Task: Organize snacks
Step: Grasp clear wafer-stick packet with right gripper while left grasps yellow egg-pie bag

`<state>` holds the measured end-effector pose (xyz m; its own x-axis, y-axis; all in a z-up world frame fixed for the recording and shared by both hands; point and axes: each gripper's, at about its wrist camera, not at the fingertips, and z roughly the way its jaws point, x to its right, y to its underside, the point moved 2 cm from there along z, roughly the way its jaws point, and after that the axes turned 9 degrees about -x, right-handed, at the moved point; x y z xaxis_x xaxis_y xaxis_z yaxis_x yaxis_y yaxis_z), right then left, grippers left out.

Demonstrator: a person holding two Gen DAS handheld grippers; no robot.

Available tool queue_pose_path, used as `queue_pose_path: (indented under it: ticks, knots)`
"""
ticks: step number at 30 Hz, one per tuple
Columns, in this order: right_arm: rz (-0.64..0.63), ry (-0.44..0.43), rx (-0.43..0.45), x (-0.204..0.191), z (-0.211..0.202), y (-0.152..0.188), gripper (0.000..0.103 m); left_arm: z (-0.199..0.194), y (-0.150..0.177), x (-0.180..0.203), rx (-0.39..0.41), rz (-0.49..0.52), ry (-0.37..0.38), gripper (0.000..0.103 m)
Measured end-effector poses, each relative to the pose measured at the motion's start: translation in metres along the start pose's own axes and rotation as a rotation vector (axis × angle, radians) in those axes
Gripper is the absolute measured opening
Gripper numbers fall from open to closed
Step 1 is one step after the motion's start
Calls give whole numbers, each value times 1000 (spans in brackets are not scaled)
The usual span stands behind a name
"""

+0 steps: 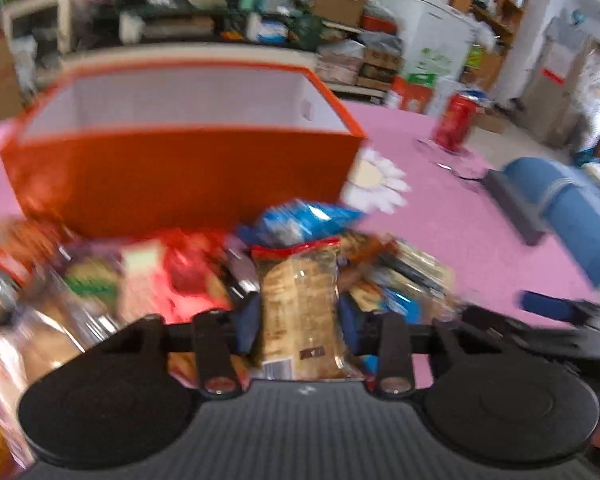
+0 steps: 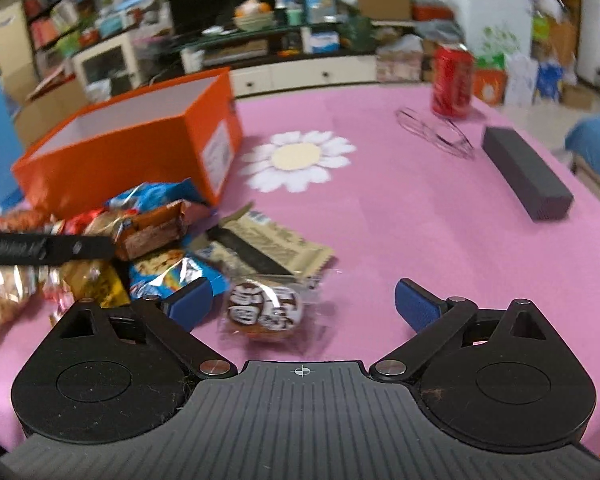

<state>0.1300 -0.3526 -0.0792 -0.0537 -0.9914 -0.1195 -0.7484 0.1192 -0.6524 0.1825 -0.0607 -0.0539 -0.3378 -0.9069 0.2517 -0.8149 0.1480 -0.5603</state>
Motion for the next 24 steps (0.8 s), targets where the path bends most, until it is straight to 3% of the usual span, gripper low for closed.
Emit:
queue_pose_path:
  ticks: [8, 12, 14, 16, 17, 20, 22, 24]
  knots:
    - [39, -34, -13, 2, 4, -1, 91, -5, 47, 28, -45, -11, 99, 34]
    - [30, -34, -20, 1, 6, 1, 91, 3, 63, 40, -84, -15, 94, 37]
    - [36, -37, -18, 3, 7, 2, 91, -10, 65, 37, -59, -19, 80, 57]
    - [45, -37, -24, 6, 8, 3, 91, -34, 68, 29, -1, -12, 38, 67]
    - [50, -38, -26, 8, 8, 4, 91, -46, 68, 22, 24, -5, 12, 68]
    - [66, -38, -37, 11, 13, 5, 91, -89, 73, -8, 108, 0, -119, 70]
    - [73, -47, -40, 12, 14, 5, 91, -122, 79, -37, 174, -17, -246, 74]
    - [69, -53, -38, 9, 13, 5, 91, -147, 85, -68, 205, -61, -347, 88]
